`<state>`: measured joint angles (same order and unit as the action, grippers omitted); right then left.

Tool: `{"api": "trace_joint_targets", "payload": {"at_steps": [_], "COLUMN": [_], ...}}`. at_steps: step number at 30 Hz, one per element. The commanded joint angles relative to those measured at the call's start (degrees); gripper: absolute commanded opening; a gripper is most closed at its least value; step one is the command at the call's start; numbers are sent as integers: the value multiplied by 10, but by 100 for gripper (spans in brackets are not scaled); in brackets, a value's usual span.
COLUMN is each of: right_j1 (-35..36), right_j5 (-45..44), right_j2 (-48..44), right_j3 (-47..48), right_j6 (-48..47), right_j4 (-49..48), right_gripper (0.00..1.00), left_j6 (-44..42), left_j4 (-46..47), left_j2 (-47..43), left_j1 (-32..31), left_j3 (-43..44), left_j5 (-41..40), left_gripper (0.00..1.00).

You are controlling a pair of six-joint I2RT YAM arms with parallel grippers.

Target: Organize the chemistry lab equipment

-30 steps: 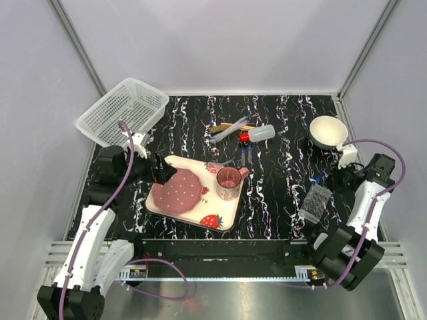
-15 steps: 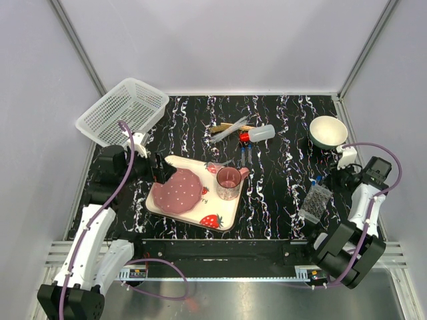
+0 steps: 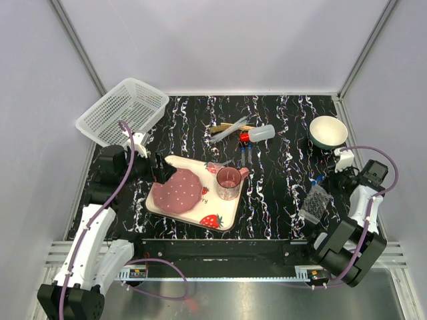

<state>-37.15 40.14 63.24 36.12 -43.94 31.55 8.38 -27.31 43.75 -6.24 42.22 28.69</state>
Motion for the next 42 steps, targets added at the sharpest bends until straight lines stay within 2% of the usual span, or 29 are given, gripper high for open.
{"api": "trace_joint_targets", "payload": {"at_steps": [1, 7, 12, 19, 25, 28, 29, 30, 32, 33, 36, 38, 40, 42], "right_j1": [-1, -1, -1, -1, 0, 14, 26, 72, 135, 206, 324, 371, 452, 487], "right_j5": [15, 15, 7, 0, 69, 116, 122, 116, 68, 52, -13, -58, -95, -140], "right_j2": [3, -17, -50, -97, -105, -71, -60, -36, -13, 8, 62, 115, 157, 218], "right_j3": [-3, 26, 50, 97, 172, 225, 247, 257, 272, 274, 289, 305, 323, 351], "right_j6": [-19, -27, -26, -21, -44, -26, -4, 7, 65, 85, 169, 225, 256, 286], "right_j4": [1, 37, 52, 105, 209, 251, 258, 265, 251, 230, 173, 140, 106, 68], "right_gripper": [28, 35, 53, 63, 71, 72, 71, 71, 71, 71, 70, 69, 68, 66], "left_j6": [-10, -12, -11, -11, -4, 6, 7, 8, 8, 7, 1, -6, -8, -11], "left_j4": [30, 31, 37, 36, 36, 38, 38, 38, 35, 33, 26, 21, 16, 15], "left_j2": [-1, -5, -10, -16, -10, 7, 13, 24, 35, 45, 60, 66, 71, 72], "left_j1": [1, 1, 1, 1, 2, 1, 1, 1, 2, 1, 1, 1, 2, 2], "left_j3": [1, 1, -1, 0, 1, -1, 0, -1, 0, 1, 1, 1, 1, -1], "left_j5": [8, 10, 19, 12, -9, -7, 0, 4, 9, 9, 7, -6, -15, -20], "left_gripper": [99, 99, 99, 99, 99, 99, 99, 99, 99, 99, 99, 99, 99, 99]}}
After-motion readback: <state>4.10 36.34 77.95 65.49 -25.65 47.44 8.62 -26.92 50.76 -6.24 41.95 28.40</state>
